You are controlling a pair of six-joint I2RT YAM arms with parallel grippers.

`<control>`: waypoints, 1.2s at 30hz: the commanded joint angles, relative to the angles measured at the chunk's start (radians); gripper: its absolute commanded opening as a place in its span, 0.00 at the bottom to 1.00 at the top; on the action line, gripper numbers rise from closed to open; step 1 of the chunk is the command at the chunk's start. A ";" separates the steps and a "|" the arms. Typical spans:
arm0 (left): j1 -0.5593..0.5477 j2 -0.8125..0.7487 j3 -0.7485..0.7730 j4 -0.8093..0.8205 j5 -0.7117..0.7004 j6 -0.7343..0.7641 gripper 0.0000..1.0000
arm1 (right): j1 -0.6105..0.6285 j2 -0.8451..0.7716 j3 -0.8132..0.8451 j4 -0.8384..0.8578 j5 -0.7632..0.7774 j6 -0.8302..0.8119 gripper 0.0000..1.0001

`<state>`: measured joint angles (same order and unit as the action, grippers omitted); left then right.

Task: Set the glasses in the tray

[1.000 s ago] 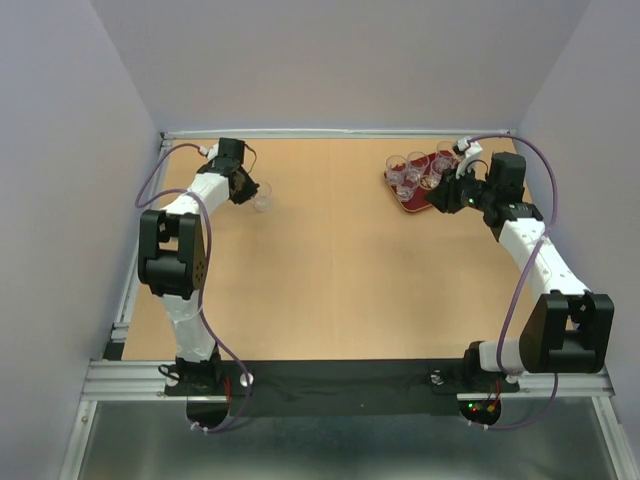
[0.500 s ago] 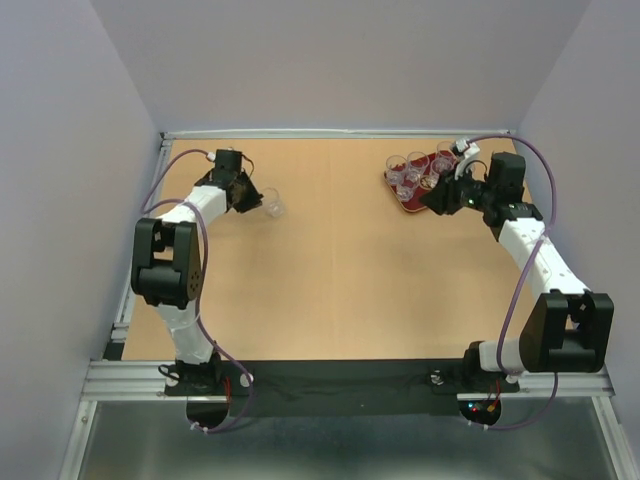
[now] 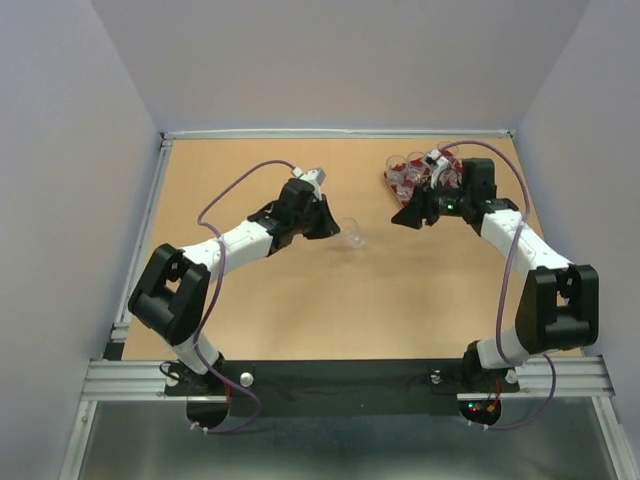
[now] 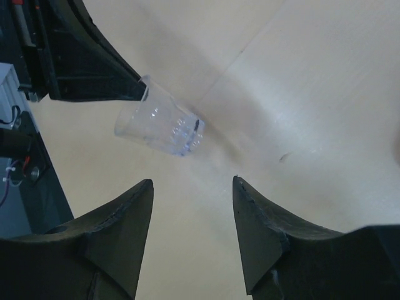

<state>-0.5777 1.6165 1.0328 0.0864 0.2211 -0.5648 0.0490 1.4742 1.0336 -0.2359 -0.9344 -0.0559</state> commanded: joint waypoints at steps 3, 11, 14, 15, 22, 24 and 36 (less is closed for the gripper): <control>-0.141 0.008 0.122 -0.031 -0.213 -0.020 0.00 | 0.116 0.008 0.082 -0.052 0.146 -0.028 0.60; -0.263 0.106 0.268 -0.154 -0.437 -0.067 0.00 | 0.238 0.047 0.103 -0.072 0.362 -0.047 0.63; -0.277 0.135 0.306 -0.183 -0.473 -0.067 0.00 | 0.242 0.040 0.103 -0.074 0.365 -0.042 0.63; -0.281 0.138 0.314 -0.189 -0.477 -0.066 0.00 | 0.244 0.038 0.105 -0.072 0.370 -0.041 0.63; -0.327 0.161 0.398 -0.250 -0.574 -0.050 0.00 | 0.288 0.067 0.114 -0.074 0.575 -0.045 0.58; -0.333 0.163 0.411 -0.254 -0.583 -0.047 0.00 | 0.299 0.072 0.114 -0.077 0.600 -0.050 0.55; -0.358 0.207 0.474 -0.293 -0.601 -0.027 0.00 | 0.353 0.087 0.118 -0.079 0.747 -0.085 0.00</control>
<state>-0.9348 1.8339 1.4620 -0.2108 -0.3595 -0.6064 0.3920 1.5623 1.1053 -0.3153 -0.2386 -0.1055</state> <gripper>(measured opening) 0.142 0.064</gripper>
